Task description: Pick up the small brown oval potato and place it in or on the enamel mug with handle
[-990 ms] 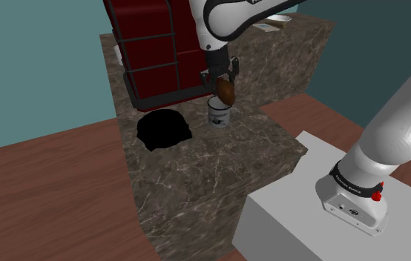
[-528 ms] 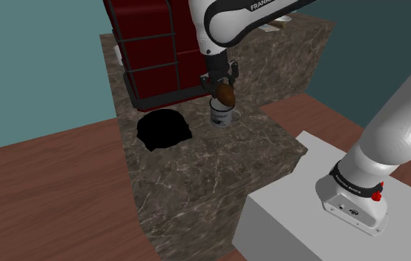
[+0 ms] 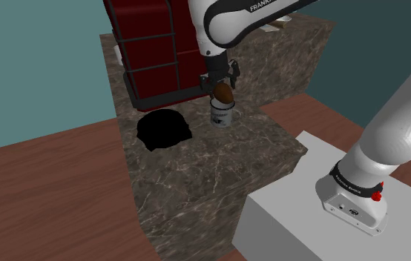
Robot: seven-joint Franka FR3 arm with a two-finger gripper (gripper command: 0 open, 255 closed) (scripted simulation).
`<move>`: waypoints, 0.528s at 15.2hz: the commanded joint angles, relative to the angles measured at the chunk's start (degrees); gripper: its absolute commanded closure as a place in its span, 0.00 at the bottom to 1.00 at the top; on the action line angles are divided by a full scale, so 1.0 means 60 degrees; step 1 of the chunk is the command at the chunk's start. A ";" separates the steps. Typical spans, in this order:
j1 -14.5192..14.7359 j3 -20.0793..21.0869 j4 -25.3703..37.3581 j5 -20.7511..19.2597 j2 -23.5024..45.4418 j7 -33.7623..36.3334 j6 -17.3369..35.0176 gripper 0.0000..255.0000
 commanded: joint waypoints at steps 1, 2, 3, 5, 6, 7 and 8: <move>0.0025 0.0024 0.0306 0.0028 -0.0008 -0.0013 -0.0316 0.00; 0.0048 0.0047 0.0615 0.0053 -0.0015 -0.0027 -0.0633 0.00; 0.0072 0.0070 0.0938 0.0069 -0.0007 -0.0036 -0.0953 0.00; 0.0092 0.0089 0.1203 0.0076 0.0009 -0.0039 -0.1207 0.00; 0.0092 0.0089 0.1202 0.0077 0.0007 -0.0039 -0.1206 0.00; 0.0092 0.0089 0.1203 0.0076 0.0009 -0.0039 -0.1207 0.00; 0.0092 0.0089 0.1203 0.0076 0.0009 -0.0039 -0.1207 0.00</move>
